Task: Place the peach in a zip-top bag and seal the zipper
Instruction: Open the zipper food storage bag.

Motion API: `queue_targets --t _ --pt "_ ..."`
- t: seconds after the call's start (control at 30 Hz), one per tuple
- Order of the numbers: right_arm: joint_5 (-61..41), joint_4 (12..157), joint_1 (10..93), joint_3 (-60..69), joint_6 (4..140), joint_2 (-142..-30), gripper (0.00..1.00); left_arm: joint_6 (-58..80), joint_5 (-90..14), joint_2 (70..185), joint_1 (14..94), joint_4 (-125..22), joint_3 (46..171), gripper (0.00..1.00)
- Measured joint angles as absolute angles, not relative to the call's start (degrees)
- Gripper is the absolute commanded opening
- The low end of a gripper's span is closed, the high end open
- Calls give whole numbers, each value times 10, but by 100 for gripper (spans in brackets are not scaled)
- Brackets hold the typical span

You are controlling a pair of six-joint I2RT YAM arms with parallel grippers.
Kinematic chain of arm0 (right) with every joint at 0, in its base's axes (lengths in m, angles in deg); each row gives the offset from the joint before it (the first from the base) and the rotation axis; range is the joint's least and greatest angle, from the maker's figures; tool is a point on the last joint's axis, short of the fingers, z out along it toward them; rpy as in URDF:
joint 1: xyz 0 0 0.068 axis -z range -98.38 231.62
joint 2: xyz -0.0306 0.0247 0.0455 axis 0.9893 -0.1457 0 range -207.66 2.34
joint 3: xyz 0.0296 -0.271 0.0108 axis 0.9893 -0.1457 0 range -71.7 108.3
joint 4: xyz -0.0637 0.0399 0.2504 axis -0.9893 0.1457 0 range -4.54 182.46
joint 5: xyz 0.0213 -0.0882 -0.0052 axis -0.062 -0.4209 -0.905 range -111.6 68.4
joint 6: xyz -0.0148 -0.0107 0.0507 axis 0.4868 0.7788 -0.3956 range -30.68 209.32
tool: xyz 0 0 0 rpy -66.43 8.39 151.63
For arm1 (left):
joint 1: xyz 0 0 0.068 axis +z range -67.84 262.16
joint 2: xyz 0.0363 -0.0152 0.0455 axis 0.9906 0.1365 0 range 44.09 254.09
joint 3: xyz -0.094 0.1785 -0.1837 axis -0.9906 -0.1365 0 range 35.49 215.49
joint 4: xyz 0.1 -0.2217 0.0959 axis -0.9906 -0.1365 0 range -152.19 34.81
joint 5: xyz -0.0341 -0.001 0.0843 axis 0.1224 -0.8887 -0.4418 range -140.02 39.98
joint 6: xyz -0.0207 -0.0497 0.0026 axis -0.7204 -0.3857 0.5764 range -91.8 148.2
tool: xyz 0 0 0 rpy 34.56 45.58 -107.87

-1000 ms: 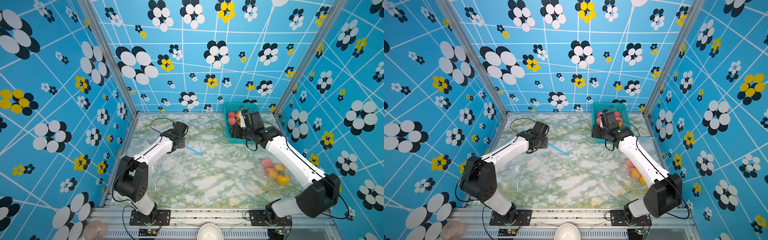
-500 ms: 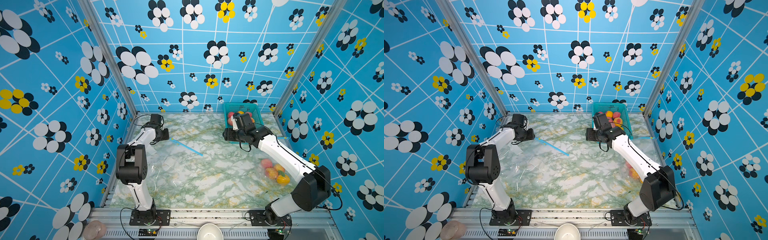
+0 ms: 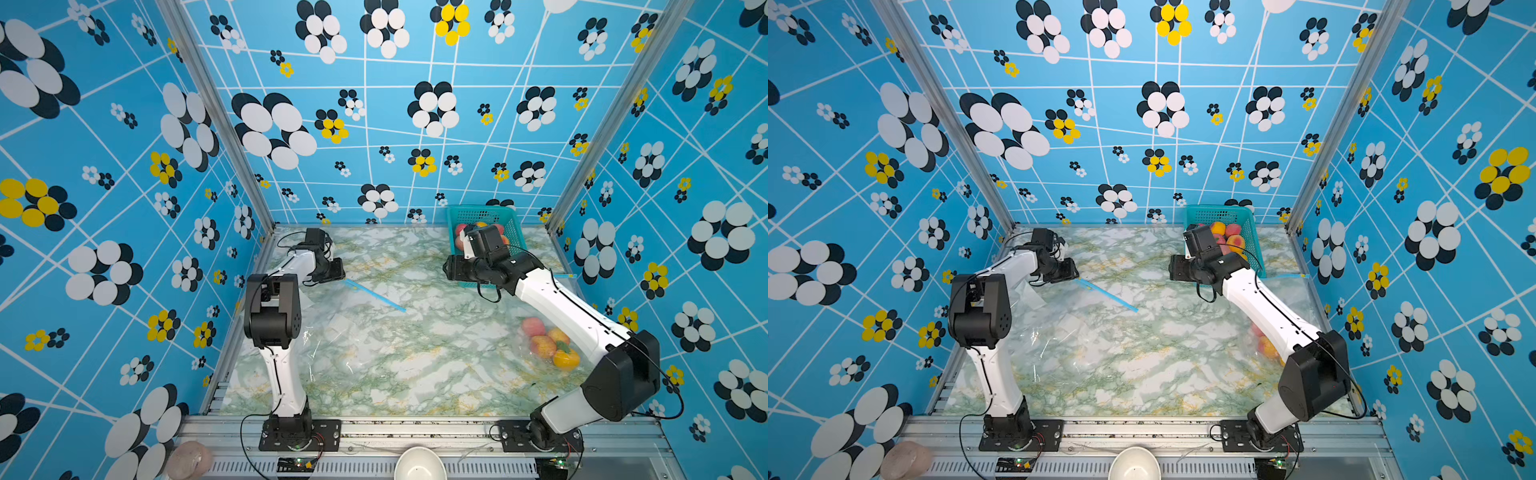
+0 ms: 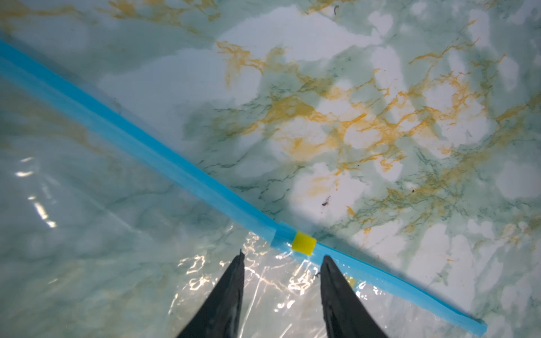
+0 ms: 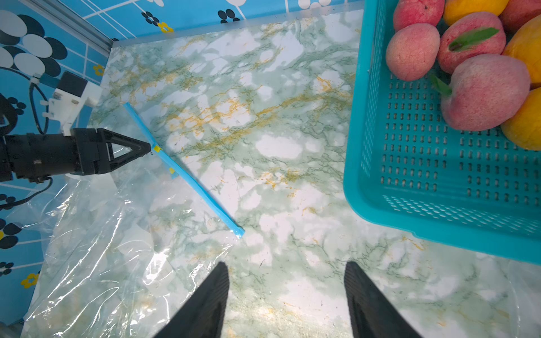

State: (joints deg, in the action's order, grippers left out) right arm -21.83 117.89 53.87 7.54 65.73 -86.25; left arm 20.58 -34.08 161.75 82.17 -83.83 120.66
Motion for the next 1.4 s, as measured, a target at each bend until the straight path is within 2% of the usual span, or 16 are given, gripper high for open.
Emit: queue_targets --t 0.13,0.17,0.27,0.57,0.87,1.1,1.23,1.3,1.4 --pt "-214 1179 539 75 655 -863 65 206 -326 1628 823 -840 1207 44" --pt "-214 1179 539 75 655 -863 65 205 -323 1632 823 -842 1207 39" --pt "-214 1178 539 75 655 -863 65 205 -311 1639 824 -849 1207 36" --pt "-214 1178 539 75 655 -863 65 188 -252 1634 825 -843 1183 1" --pt "-201 1178 547 75 653 -862 65 169 -194 1564 816 -832 1161 0" --pt "-175 1174 555 73 653 -859 65 168 -182 1506 772 -830 1162 0" --pt "-119 1126 555 39 663 -847 64 168 -181 1490 733 -830 1162 0" --pt "-76 1078 555 4 676 -841 63 169 -181 1479 706 -829 1162 0" --pt "-21 1004 555 -54 699 -841 52 169 -180 1467 664 -830 1175 0"
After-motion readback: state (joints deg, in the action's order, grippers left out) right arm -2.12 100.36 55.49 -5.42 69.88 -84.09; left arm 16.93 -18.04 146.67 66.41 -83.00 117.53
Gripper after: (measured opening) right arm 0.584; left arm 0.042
